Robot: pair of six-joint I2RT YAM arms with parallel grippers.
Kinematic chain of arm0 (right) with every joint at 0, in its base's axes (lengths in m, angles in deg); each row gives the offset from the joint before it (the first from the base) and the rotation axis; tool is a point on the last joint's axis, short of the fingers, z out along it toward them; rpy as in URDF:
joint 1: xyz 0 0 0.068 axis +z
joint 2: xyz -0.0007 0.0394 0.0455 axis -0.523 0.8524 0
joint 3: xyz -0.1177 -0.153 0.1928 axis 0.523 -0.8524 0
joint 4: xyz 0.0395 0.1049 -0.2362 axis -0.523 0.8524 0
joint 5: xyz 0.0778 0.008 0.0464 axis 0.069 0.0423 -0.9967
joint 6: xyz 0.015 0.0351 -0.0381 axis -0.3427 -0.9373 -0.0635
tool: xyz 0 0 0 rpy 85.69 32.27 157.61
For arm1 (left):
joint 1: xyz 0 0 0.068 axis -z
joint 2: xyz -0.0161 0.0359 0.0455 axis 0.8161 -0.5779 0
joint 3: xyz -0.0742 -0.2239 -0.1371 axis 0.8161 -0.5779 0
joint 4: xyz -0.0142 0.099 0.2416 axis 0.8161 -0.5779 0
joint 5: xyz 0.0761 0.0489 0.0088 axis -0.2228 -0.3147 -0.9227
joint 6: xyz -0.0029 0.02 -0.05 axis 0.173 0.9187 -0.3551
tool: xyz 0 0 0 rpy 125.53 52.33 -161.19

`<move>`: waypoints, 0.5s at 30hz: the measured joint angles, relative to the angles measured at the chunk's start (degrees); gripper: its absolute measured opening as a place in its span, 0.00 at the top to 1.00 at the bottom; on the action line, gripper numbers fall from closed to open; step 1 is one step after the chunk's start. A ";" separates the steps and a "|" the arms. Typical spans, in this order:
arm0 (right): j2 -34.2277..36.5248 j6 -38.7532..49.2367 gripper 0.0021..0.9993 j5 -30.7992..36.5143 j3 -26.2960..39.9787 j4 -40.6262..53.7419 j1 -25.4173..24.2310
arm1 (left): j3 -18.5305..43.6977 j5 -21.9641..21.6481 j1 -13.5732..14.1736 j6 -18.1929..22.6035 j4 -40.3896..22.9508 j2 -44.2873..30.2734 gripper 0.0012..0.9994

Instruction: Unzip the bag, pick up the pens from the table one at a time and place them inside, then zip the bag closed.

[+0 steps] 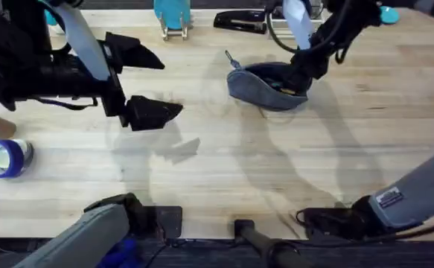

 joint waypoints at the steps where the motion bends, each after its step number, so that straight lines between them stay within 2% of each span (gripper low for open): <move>1: 0.75 0.00 0.97 0.02 -0.07 -0.25 0.00 | 0.00 0.02 0.00 0.00 0.00 0.02 0.01; 9: 2.07 0.11 0.95 0.00 -0.17 -1.08 0.00 | 0.00 0.02 0.00 0.00 0.00 0.01 0.01; 10: 2.07 0.04 0.87 0.02 -0.17 -1.10 0.00 | 0.00 0.02 0.00 0.00 0.00 0.00 0.01; 15: 2.07 0.00 0.16 -0.04 -0.17 -1.10 0.04 | 0.00 0.01 0.00 0.00 0.00 0.00 0.01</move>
